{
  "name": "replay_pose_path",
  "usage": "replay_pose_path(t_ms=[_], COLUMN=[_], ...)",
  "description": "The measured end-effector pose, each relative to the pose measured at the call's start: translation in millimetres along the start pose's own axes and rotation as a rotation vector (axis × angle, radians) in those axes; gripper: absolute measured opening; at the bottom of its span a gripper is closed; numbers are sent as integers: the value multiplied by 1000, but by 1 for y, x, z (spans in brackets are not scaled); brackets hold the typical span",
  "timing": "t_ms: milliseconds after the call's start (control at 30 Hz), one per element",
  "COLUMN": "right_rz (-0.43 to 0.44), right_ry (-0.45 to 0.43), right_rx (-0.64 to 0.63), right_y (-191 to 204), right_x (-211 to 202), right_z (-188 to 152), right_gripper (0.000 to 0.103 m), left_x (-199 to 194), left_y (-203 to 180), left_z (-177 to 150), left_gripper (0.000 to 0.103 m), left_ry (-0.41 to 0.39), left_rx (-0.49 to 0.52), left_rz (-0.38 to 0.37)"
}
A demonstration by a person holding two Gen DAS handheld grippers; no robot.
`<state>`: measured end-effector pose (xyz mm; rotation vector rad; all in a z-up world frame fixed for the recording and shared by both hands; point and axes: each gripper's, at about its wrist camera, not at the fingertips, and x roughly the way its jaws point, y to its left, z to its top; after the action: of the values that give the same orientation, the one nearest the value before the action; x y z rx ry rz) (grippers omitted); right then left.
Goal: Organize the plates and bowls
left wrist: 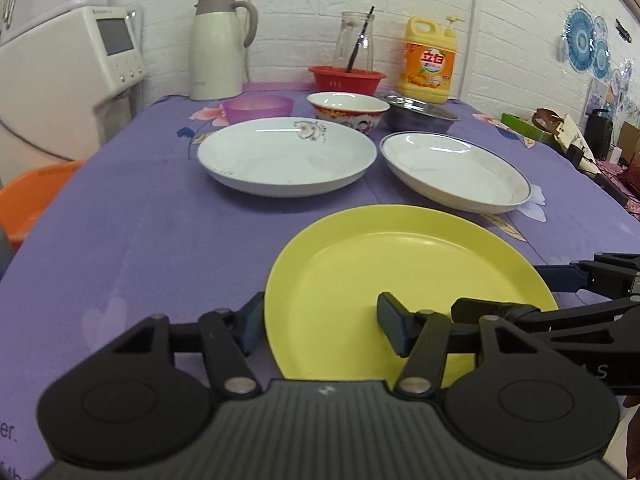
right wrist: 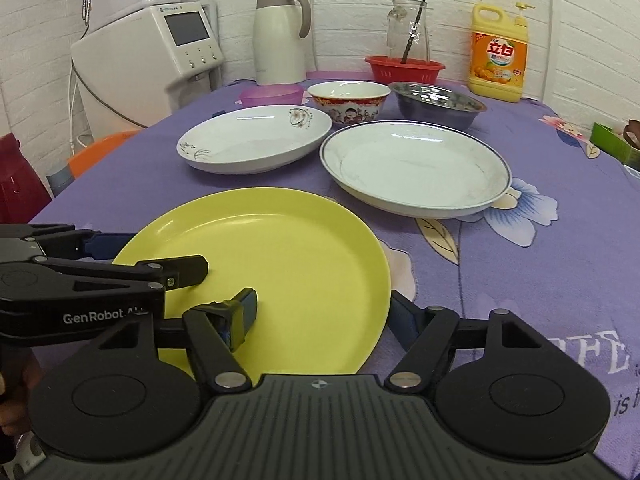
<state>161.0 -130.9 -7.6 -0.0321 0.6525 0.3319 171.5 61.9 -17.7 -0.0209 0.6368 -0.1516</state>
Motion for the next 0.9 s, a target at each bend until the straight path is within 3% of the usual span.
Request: replay_pose_path(t_ms=[300, 433, 467, 500, 533, 567, 633, 733, 833, 900], right_rz=[141, 162, 160, 163, 175, 192, 215, 161, 138, 142], right_ry=[-26, -2, -2, 1, 7, 22, 6, -100, -147, -125], right_rx=[-63, -53, -54, -55, -55, -45, -3, -32, -57, -54], right_y=[48, 51, 50, 49, 48, 44, 31, 17, 6, 1], right_x=[23, 40, 40, 38, 37, 35, 25, 16, 38, 66], right_z=[28, 27, 27, 27, 27, 29, 39, 71, 110, 130], right_gripper=[103, 103, 103, 103, 103, 103, 103, 103, 103, 103], left_x=[-13, -5, -5, -5, -6, -12, -21, -18, 0, 13], left_y=[55, 57, 57, 59, 61, 65, 75, 92, 109, 116], left_z=[4, 1, 2, 4, 6, 9, 24, 58, 90, 103], left_gripper=[60, 61, 63, 74, 94, 99, 100, 101, 101, 101], left_ry=[9, -7, -2, 10, 13, -19, -91, -140, -154, -149], left_rx=[-99, -91, -93, -101, -112, -122, -110, -119, -159, -176], left_rz=[133, 140, 136, 132, 145, 154, 153, 121, 84, 88])
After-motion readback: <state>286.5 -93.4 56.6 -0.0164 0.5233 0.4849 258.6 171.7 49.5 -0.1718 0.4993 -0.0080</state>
